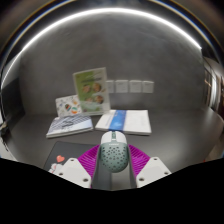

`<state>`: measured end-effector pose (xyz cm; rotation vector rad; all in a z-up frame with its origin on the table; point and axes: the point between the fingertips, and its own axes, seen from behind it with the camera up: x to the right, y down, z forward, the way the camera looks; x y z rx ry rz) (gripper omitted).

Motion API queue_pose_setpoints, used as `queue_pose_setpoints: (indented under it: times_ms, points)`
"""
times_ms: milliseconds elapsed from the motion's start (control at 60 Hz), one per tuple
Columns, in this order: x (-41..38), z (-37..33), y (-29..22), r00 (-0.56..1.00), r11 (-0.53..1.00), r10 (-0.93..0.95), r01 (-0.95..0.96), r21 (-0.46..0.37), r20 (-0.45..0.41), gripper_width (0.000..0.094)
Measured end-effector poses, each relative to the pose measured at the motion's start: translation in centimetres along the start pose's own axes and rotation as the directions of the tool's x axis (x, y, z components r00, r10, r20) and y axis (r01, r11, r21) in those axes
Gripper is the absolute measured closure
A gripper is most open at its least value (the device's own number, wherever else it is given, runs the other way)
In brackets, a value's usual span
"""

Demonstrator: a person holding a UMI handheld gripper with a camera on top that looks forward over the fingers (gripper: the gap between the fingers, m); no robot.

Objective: Arrange mouse

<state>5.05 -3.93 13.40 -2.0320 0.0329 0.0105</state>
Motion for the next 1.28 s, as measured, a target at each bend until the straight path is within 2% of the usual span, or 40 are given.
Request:
queue_pose_setpoints:
  times_ms: [183,350,517,533,550,567,633,733,800,817,833,917,933,950,1050,1183,1283]
  points:
    - [-10.4,4.1,4.5,0.993,0.996,-0.063,0.069,-0.055,0.103,0.0493]
    - [-14.4,6.7,8.5,0.997,0.992,-0.041,0.049,-0.112,0.066,0.0493]
    - [-16.4,8.1,12.0,0.998,0.981,-0.060,0.056,-0.188,-0.016,0.0494]
    - [-16.4,8.3,12.6,0.998,0.978,-0.065,0.059,-0.202,-0.025,0.0448]
    - [-16.5,8.3,12.8,0.997,0.978,-0.066,0.058,-0.200,-0.036,0.0443]
    - [-16.5,8.4,12.3,0.997,0.983,-0.062,0.053,-0.178,-0.048,0.0484]
    - [-16.4,8.2,12.6,0.996,0.984,-0.047,0.032,-0.174,-0.080,0.0484]
    - [-16.3,7.9,12.7,0.991,0.983,0.024,-0.047,-0.178,-0.132,0.0430]
    - [-16.0,7.8,12.9,0.980,0.975,0.083,-0.118,-0.189,-0.183,0.0362]
    - [-15.9,7.6,13.0,0.977,0.972,0.087,-0.126,-0.196,-0.196,0.0287]
    - [-15.7,7.4,13.1,0.973,0.970,0.087,-0.131,-0.204,-0.213,0.0298]
    - [-14.9,6.1,13.3,0.955,0.963,0.047,-0.121,-0.242,-0.292,0.0033]
    - [-14.8,5.8,13.3,0.953,0.962,0.035,-0.113,-0.247,-0.300,0.0094]
    - [-14.9,5.6,13.1,0.951,0.963,0.027,-0.107,-0.247,-0.307,0.0106]
    - [-16.3,3.7,12.3,0.948,0.966,0.028,-0.108,-0.235,-0.318,0.0096]
    - [-19.8,0.7,12.8,0.962,0.964,-0.002,-0.070,-0.255,-0.271,0.0093]
    - [-22.7,-1.1,13.2,0.978,0.964,-0.031,-0.025,-0.266,-0.205,0.0096]
